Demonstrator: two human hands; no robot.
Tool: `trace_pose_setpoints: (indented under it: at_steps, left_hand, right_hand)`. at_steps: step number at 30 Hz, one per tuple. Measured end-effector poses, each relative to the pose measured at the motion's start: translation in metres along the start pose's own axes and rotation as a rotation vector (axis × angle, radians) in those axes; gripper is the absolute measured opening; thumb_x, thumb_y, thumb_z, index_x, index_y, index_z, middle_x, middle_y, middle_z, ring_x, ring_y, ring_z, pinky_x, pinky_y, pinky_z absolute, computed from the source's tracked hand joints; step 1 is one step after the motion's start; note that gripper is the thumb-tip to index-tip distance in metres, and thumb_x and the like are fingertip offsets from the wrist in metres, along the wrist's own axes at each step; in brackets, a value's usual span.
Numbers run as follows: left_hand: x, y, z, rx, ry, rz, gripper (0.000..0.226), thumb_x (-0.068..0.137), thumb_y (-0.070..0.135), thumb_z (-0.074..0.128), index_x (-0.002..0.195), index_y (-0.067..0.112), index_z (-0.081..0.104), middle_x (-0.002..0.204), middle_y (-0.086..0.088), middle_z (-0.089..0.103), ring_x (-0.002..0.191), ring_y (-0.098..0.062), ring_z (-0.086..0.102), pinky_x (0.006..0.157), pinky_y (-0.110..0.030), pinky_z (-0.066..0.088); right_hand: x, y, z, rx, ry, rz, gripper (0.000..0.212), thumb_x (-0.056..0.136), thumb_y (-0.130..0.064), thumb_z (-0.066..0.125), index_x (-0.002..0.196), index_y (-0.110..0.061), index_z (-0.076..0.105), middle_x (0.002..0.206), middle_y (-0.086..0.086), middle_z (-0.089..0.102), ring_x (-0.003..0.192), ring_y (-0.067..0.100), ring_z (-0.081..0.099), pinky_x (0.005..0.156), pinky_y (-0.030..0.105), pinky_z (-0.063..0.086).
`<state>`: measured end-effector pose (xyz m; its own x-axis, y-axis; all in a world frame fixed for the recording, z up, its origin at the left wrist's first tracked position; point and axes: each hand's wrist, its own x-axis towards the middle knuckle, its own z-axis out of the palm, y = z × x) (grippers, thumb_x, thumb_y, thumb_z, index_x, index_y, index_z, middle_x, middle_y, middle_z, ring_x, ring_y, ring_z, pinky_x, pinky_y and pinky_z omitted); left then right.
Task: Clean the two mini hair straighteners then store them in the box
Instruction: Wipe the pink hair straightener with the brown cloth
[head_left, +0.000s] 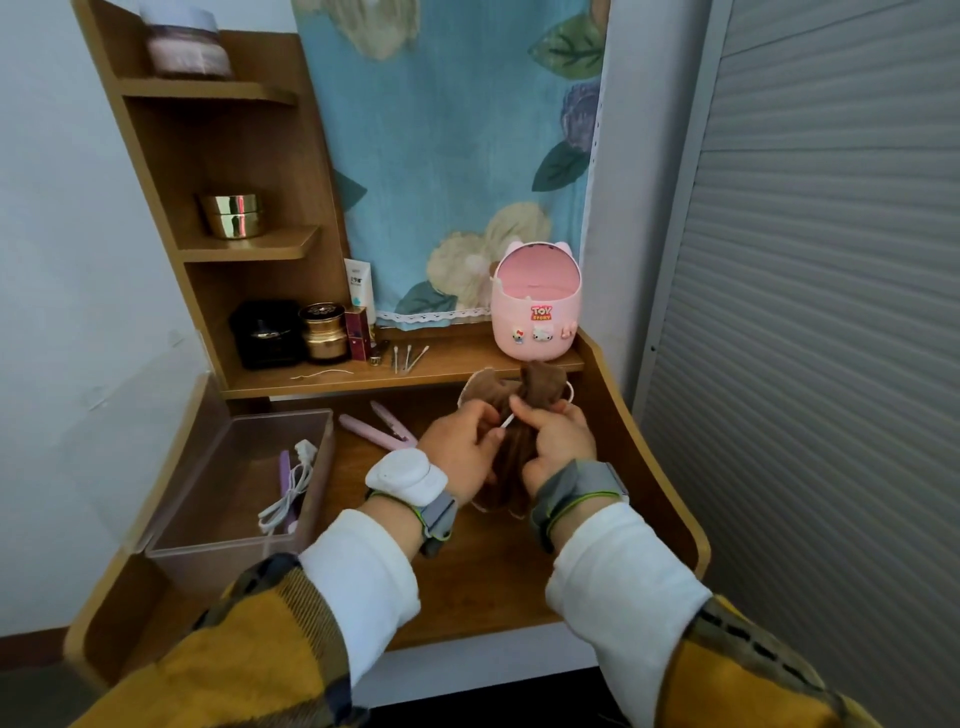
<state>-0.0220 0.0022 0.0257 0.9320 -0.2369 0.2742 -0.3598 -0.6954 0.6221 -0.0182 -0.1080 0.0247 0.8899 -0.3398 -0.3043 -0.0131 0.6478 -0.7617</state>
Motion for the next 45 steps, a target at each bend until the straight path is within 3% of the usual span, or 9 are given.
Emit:
trace_pose_setpoints:
  at_steps: [7,11,14,20,24,29,36,39,45]
  left_hand:
    - [0.000,-0.008,-0.001,0.109,0.024,0.062,0.021,0.095,0.034,0.046,0.099,0.016,0.056,0.090,-0.007,0.065,0.086,-0.025,0.059,0.072,-0.032,0.040]
    - [0.002,-0.015,-0.012,0.166,0.041,0.089,0.016,0.094,0.032,0.048,0.087,0.020,0.054,0.083,-0.002,0.061,0.082,-0.020,0.056,0.068,-0.029,0.034]
    - [0.002,-0.031,-0.020,0.200,0.006,0.041,0.019,0.094,0.032,0.049,0.092,0.016,0.059,0.088,0.000,0.055,0.088,-0.020,0.055,0.073,-0.028,0.035]
    - [0.011,-0.029,-0.021,0.493,-0.144,-0.143,0.037,0.096,0.037,0.043,0.118,0.009,0.053,0.125,-0.011,0.043,0.108,-0.029,0.053,0.092,-0.036,0.042]
    - [0.003,-0.006,-0.009,0.338,0.023,0.032,0.029,0.097,0.032,0.041,0.114,0.010,0.052,0.110,-0.013,0.062,0.103,-0.031,0.058,0.082,-0.035,0.042]
    - [-0.003,-0.006,-0.011,0.227,0.119,0.134,0.030,0.097,0.040,0.037,0.103,0.016,0.055,0.093,-0.007,0.066,0.089,-0.027,0.060,0.074,-0.033,0.042]
    - [-0.003,-0.038,-0.026,0.344,-0.008,-0.061,0.045,0.096,0.051,0.032,0.073,0.019,0.054,0.065,0.002,0.050,0.069,-0.018,0.053,0.061,-0.029,0.036]
    - [-0.001,-0.039,-0.029,0.458,-0.128,-0.116,0.041,0.095,0.050,0.036,0.073,0.022,0.058,0.074,0.001,0.056,0.074,-0.017,0.056,0.067,-0.028,0.041]
    - [0.001,-0.004,-0.015,0.249,0.110,0.018,0.026,0.095,0.034,0.044,0.107,0.020,0.061,0.106,-0.004,0.068,0.102,-0.025,0.060,0.081,-0.030,0.042]
  right_hand:
    - [-0.007,0.004,0.004,0.003,-0.011,0.064,0.040,0.074,0.010,0.069,0.108,-0.008,0.056,0.101,0.016,0.065,0.086,0.031,0.064,0.065,0.037,0.053]
    - [-0.004,-0.008,0.000,-0.101,0.073,0.023,0.052,0.076,-0.004,0.073,0.125,-0.006,0.055,0.118,0.016,0.063,0.098,0.031,0.064,0.046,0.022,0.046]
    - [0.000,-0.022,-0.008,-0.209,0.141,0.011,0.055,0.077,-0.021,0.074,0.126,-0.008,0.053,0.124,0.010,0.060,0.109,0.029,0.059,0.064,0.024,0.043]
    - [-0.011,-0.008,-0.003,-0.188,0.056,0.013,0.038,0.078,-0.006,0.072,0.108,-0.016,0.052,0.096,0.002,0.058,0.076,0.017,0.056,0.056,0.026,0.044]
    - [-0.013,0.003,0.010,-0.098,0.014,-0.018,0.032,0.074,0.004,0.071,0.090,-0.018,0.054,0.093,0.008,0.062,0.078,0.022,0.061,0.060,0.030,0.049]
    - [-0.013,-0.007,0.007,-0.065,0.056,-0.021,0.040,0.075,0.001,0.072,0.109,-0.007,0.053,0.098,0.011,0.063,0.073,0.021,0.059,0.054,0.026,0.045]
    - [-0.002,-0.028,-0.006,-0.030,0.163,-0.087,0.047,0.072,-0.007,0.077,0.116,-0.007,0.060,0.111,0.009,0.066,0.095,0.029,0.063,0.090,0.042,0.050]
    - [-0.004,-0.028,-0.008,-0.067,0.134,-0.107,0.033,0.076,-0.003,0.073,0.101,-0.014,0.056,0.097,0.004,0.061,0.088,0.024,0.059,0.083,0.036,0.048]
    - [-0.013,0.003,0.005,-0.133,0.009,-0.098,0.029,0.074,0.007,0.069,0.080,-0.015,0.051,0.076,0.006,0.059,0.068,0.021,0.057,0.064,0.030,0.050]
